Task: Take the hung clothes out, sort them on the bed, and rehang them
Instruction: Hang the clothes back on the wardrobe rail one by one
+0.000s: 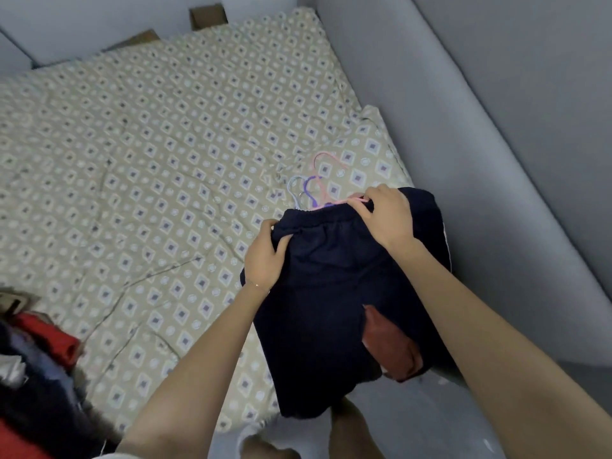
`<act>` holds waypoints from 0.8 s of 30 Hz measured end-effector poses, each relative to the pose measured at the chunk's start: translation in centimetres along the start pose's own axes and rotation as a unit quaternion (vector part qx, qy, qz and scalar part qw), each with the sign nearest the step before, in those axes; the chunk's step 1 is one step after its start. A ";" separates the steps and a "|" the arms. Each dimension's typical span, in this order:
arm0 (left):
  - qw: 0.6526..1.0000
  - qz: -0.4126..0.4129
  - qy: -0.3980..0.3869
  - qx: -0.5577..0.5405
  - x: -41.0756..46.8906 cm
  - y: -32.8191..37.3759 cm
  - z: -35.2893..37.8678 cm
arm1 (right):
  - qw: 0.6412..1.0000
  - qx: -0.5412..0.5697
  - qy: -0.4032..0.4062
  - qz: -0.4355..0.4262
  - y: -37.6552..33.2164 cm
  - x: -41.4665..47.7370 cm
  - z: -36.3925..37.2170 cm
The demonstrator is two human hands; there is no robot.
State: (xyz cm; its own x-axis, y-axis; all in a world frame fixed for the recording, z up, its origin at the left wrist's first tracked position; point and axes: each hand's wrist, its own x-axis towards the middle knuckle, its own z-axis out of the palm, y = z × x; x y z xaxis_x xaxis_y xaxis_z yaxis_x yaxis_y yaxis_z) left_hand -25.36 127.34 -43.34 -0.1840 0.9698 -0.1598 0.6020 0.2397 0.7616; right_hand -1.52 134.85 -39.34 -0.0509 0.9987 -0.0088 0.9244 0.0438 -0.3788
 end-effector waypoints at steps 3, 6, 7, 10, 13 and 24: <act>0.999 0.030 -0.036 -0.016 -1.5 0.7 -2.5 | 0.998 0.017 0.064 0.020 -2.3 -4.2 -3.2; 0.993 0.080 -0.086 -0.024 -3.1 1.5 -4.6 | 0.988 0.026 0.134 0.076 -4.8 -9.5 -6.1; 0.989 0.103 -0.103 -0.020 -3.7 1.8 -5.2 | 0.983 0.014 0.152 0.100 -5.3 -11.3 -6.8; 0.971 0.172 -0.166 -0.015 -5.9 3.5 -7.2 | 0.965 -0.005 0.205 0.163 -6.0 -16.5 -9.0; 0.941 0.242 -0.233 -0.028 -8.7 6.2 -8.4 | 0.943 0.004 0.255 0.212 -6.4 -22.1 -11.9; 0.855 0.438 -0.276 -0.027 -23.0 18.3 -5.1 | 0.809 0.085 0.424 0.397 -6.4 -45.6 -20.2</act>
State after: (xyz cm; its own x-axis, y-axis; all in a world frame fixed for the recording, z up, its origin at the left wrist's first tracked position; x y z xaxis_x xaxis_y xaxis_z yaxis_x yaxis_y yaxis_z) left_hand -14.06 109.24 -22.52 0.7239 0.6517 0.2262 0.2811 -0.5782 0.7660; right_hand 2.55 89.55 -17.80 0.8786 0.3716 0.2998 0.4691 -0.5543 -0.6876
